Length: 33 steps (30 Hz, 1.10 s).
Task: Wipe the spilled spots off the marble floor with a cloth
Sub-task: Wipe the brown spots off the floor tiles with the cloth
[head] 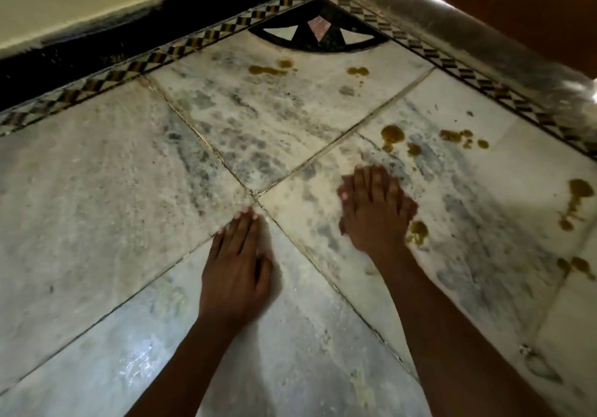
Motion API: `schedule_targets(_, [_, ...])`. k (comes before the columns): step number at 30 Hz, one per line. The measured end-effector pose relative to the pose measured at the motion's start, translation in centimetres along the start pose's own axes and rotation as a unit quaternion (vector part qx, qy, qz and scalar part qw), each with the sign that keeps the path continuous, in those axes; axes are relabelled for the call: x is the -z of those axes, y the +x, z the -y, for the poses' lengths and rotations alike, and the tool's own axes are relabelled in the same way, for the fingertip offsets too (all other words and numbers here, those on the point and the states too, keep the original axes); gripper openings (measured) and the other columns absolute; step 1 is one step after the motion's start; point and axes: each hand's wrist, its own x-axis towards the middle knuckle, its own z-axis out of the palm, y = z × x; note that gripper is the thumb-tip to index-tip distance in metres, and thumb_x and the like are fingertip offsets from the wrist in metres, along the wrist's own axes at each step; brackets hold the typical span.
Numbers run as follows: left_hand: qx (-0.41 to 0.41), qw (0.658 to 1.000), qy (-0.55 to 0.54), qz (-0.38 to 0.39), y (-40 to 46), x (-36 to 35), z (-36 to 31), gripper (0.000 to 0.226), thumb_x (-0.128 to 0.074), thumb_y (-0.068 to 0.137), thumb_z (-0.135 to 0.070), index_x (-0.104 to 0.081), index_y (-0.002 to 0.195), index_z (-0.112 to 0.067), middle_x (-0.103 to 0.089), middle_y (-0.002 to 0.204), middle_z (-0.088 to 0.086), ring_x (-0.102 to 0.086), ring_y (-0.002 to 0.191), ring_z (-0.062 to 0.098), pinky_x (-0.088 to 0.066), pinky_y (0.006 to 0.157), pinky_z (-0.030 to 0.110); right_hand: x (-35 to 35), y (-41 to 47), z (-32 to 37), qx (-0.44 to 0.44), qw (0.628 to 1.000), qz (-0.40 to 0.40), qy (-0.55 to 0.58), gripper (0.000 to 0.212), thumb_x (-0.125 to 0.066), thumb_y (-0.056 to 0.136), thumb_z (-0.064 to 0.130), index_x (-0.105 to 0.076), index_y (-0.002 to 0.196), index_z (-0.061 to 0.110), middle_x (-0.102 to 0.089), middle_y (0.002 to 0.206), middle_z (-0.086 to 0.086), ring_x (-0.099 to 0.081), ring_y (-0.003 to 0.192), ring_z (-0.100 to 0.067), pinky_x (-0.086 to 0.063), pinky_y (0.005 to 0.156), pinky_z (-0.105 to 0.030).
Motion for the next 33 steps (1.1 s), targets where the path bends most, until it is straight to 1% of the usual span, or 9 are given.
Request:
schedule_targets(3, [0.002,0.999,0.021,0.027,-1.1,-0.9,-1.2,0.068,-0.034,0.106,-0.043,-0.033,0.167,-0.011,-0.023,0.177,0.007,-0.019,0.165,0.021,-0.020,0.133,0.048,0.2,2.0,2.9,0.004,0.999,0.032,0.041,0.061,-0.022,0.110,0.051,-0.016,0.168,0.034,-0.008,0.179,-0.004,-0.004,0.164,-0.040,-0.002,0.127,-0.067])
schedule_targets(5, [0.014,0.999,0.022,0.032,-1.2,-1.1,-1.4,0.069,-0.031,0.106,-0.044,-0.032,0.167,-0.011,-0.019,0.178,0.007,-0.014,0.166,0.019,-0.017,0.134,0.047,-0.1,-1.8,3.5,0.122,0.992,-0.024,0.007,0.058,-0.031,0.108,0.047,-0.036,0.164,0.031,-0.031,0.174,-0.005,-0.027,0.159,-0.040,-0.018,0.125,-0.065])
schedule_targets(8, [0.030,0.999,0.006,0.033,-1.1,-1.4,-2.8,0.073,-0.028,0.104,-0.045,-0.030,0.167,-0.008,-0.017,0.178,0.008,-0.015,0.165,0.022,-0.022,0.133,0.049,0.7,-8.9,-0.1,0.250,0.968,-0.003,-0.016,0.057,-0.035,0.110,0.051,-0.030,0.165,0.038,-0.026,0.175,0.005,-0.022,0.163,-0.026,-0.018,0.128,-0.053])
schedule_targets(15, [0.021,0.996,0.076,0.036,-1.1,-3.5,-8.4,0.072,-0.023,0.108,-0.044,-0.022,0.168,-0.005,-0.014,0.178,0.016,-0.016,0.166,0.030,-0.020,0.132,0.052,1.6,-0.4,-3.6,-0.087,0.993,0.045,0.062,0.059,-0.021,0.110,0.056,-0.008,0.167,0.047,0.007,0.179,0.004,0.011,0.165,-0.030,0.010,0.128,-0.060])
schedule_targets(18, [0.022,0.995,0.089,0.043,-0.6,-3.7,-8.2,0.072,-0.020,0.109,-0.046,-0.020,0.169,-0.006,-0.012,0.179,0.015,-0.015,0.166,0.030,-0.019,0.132,0.053,0.6,-2.9,-0.9,0.050,0.998,-0.032,0.034,0.056,-0.029,0.109,0.049,-0.036,0.163,0.037,-0.024,0.176,-0.003,-0.016,0.163,-0.037,-0.010,0.127,-0.068])
schedule_targets(21, [0.024,0.995,0.089,0.041,-0.6,-3.7,-8.3,0.073,-0.022,0.108,-0.046,-0.022,0.168,-0.005,-0.013,0.179,0.014,-0.017,0.165,0.030,-0.023,0.131,0.055,1.2,-10.0,-3.0,0.196,0.981,-0.010,0.000,0.056,-0.035,0.109,0.052,-0.033,0.164,0.039,-0.021,0.177,0.004,-0.015,0.164,-0.026,-0.015,0.129,-0.057])
schedule_targets(24, [0.028,0.995,0.083,0.039,-0.7,-3.6,-8.5,0.073,-0.023,0.107,-0.045,-0.023,0.168,-0.005,-0.014,0.178,0.014,-0.018,0.165,0.030,-0.023,0.131,0.055,2.2,-10.2,-8.6,0.067,0.997,-0.039,-0.006,0.058,-0.034,0.107,0.057,-0.032,0.163,0.044,-0.019,0.177,0.006,-0.020,0.163,-0.027,-0.014,0.127,-0.055])
schedule_targets(28, [0.027,0.995,0.082,0.040,-0.7,-3.8,-8.4,0.073,-0.022,0.108,-0.046,-0.022,0.168,-0.006,-0.013,0.179,0.013,-0.016,0.166,0.029,-0.019,0.132,0.053,2.5,-3.9,-8.1,-0.175,0.983,0.023,0.049,0.059,-0.021,0.110,0.056,-0.010,0.167,0.045,0.009,0.179,0.003,0.012,0.164,-0.030,0.012,0.127,-0.061])
schedule_targets(33, [0.024,0.997,0.069,0.035,-0.8,-3.5,-8.4,0.073,-0.020,0.108,-0.048,-0.024,0.168,-0.007,-0.015,0.179,0.013,-0.018,0.165,0.030,-0.020,0.131,0.055,1.9,-11.4,-5.0,0.138,0.990,-0.036,0.001,0.055,-0.033,0.110,0.050,-0.033,0.164,0.038,-0.020,0.177,0.003,-0.012,0.165,-0.027,-0.015,0.128,-0.061])
